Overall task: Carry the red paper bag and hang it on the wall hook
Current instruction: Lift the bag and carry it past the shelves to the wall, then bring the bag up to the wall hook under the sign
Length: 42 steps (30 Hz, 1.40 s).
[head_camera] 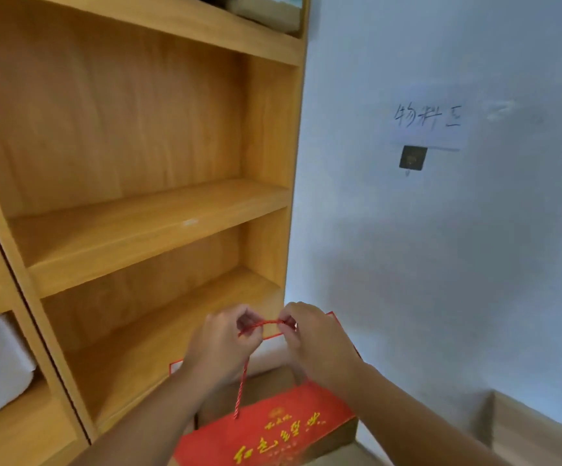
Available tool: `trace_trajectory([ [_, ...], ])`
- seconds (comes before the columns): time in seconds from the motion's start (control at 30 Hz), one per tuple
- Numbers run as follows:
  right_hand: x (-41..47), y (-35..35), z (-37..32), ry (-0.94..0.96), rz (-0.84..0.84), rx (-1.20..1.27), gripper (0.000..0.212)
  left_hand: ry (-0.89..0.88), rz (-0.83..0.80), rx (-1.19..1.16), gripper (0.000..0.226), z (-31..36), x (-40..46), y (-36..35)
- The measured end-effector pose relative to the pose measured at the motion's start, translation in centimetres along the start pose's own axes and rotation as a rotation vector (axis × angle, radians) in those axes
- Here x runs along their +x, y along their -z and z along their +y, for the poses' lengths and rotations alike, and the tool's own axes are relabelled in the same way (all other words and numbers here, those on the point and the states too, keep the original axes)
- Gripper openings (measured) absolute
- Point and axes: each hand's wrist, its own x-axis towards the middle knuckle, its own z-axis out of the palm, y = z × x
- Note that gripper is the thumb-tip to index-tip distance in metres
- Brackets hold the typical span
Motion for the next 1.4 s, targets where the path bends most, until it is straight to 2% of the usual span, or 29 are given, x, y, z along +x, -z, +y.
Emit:
trace_trajectory([
  [0.23,1.5,2.8,0.9,-0.246,0.149,-0.131,0.007,-0.261,-0.206,-0.129,0.005,0.3,8.1,-2.6],
  [0.47,1.7,5.7,1.9,-0.417,0.243,-0.193,0.005,-0.401,-0.339,-0.256,0.008,3.1,12.9,-4.1],
  [0.83,5.0,9.6,7.1,-0.572,0.472,-0.03,0.006,-0.415,-0.481,-0.439,0.012,7.8,19.6,-8.5],
  [1.1,10.1,12.3,13.7,-0.59,0.531,0.071,0.002,-0.359,-0.5,-0.503,0.012,11.0,25.8,-12.4],
  [1.4,17.4,13.1,22.4,-0.582,0.531,0.068,0.003,-0.359,-0.513,-0.536,0.012,11.8,35.1,-18.7],
])
